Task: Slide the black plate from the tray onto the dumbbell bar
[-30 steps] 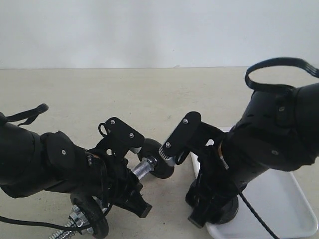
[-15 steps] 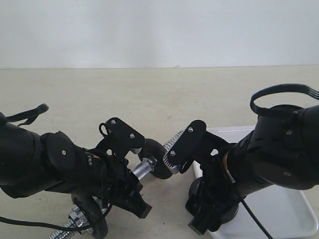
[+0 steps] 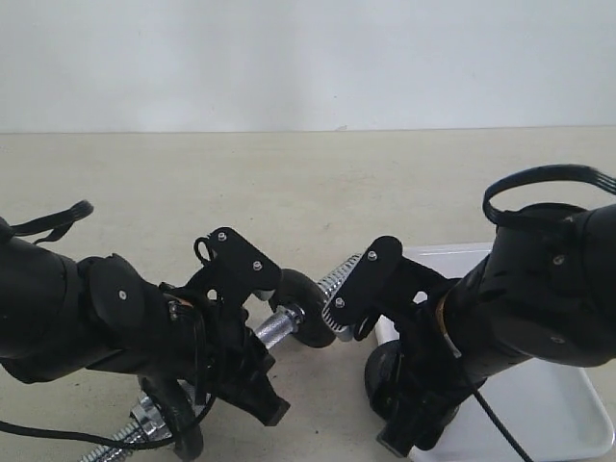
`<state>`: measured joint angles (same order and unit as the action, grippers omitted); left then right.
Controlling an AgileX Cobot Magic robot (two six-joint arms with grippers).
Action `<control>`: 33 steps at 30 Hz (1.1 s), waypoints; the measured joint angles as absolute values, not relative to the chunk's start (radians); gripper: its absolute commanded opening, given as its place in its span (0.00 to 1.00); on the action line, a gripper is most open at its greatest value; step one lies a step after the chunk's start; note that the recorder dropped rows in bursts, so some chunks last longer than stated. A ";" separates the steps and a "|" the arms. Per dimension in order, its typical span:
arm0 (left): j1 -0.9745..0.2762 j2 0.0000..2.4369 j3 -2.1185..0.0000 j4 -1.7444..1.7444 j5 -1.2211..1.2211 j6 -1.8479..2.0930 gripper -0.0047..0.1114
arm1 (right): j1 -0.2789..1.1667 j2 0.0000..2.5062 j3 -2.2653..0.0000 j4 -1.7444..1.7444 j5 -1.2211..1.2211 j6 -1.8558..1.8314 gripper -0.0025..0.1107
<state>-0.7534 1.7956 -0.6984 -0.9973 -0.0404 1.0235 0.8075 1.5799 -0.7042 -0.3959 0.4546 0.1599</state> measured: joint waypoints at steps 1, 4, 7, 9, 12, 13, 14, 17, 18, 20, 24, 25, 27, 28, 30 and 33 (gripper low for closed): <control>-0.753 1.796 -0.697 -0.997 -0.043 1.035 0.08 | 0.808 1.580 -0.704 -0.412 0.455 0.167 0.72; -0.753 1.793 -0.683 -0.997 -0.053 1.069 0.08 | 0.808 1.580 -0.703 -0.443 0.438 0.174 0.72; -0.753 1.786 -0.662 -0.997 -0.076 1.103 0.08 | 0.808 1.580 -0.703 -0.449 0.429 0.177 0.72; -0.753 1.782 -0.649 -0.997 -0.102 1.117 0.08 | 0.808 1.580 -0.703 -0.451 0.429 0.177 0.72; -0.753 1.779 -0.638 -0.997 -0.137 1.122 0.08 | 0.808 1.580 -0.703 -0.455 0.430 0.180 0.72; -0.753 1.779 -0.638 -0.997 -0.141 1.125 0.08 | 0.808 1.580 -0.703 -0.455 0.430 0.182 0.72; -0.753 1.779 -0.638 -0.997 -0.146 1.125 0.08 | 0.808 1.580 -0.703 -0.455 0.430 0.186 0.72; -0.753 1.779 -0.636 -0.997 -0.150 1.125 0.08 | 0.808 1.580 -0.703 -0.457 0.430 0.185 0.73; -0.753 1.779 -0.636 -0.997 -0.150 1.127 0.08 | 0.808 1.580 -0.703 -0.461 0.430 0.185 0.75; -0.753 1.779 -0.636 -0.997 -0.150 1.131 0.08 | 0.808 1.580 -0.703 -0.474 0.430 0.187 0.88; -0.753 1.779 -0.636 -0.997 -0.151 1.137 0.08 | 0.808 1.580 -0.703 -0.553 0.446 0.243 0.95; -0.753 1.779 -0.636 -0.997 -0.151 1.137 0.08 | 0.808 1.580 -0.703 -0.563 0.448 0.267 0.95; -0.753 1.779 -0.636 -0.997 -0.151 1.139 0.08 | 0.808 1.580 -0.703 -0.561 0.450 0.286 0.95; -0.753 1.779 -0.636 -0.997 -0.151 1.141 0.08 | 0.808 1.580 -0.703 -0.559 0.449 0.300 0.95; -0.753 1.779 -0.636 -0.997 -0.151 1.141 0.08 | 0.808 1.580 -0.703 -0.531 0.447 0.330 0.95; -0.753 1.779 -0.636 -0.997 -0.151 1.141 0.08 | 0.808 1.580 -0.703 -0.510 0.445 0.330 0.95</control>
<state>-0.7534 1.7793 -0.6356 -0.9973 -0.1514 1.1412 0.8075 1.5799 -0.7035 -0.5096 0.4454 0.3303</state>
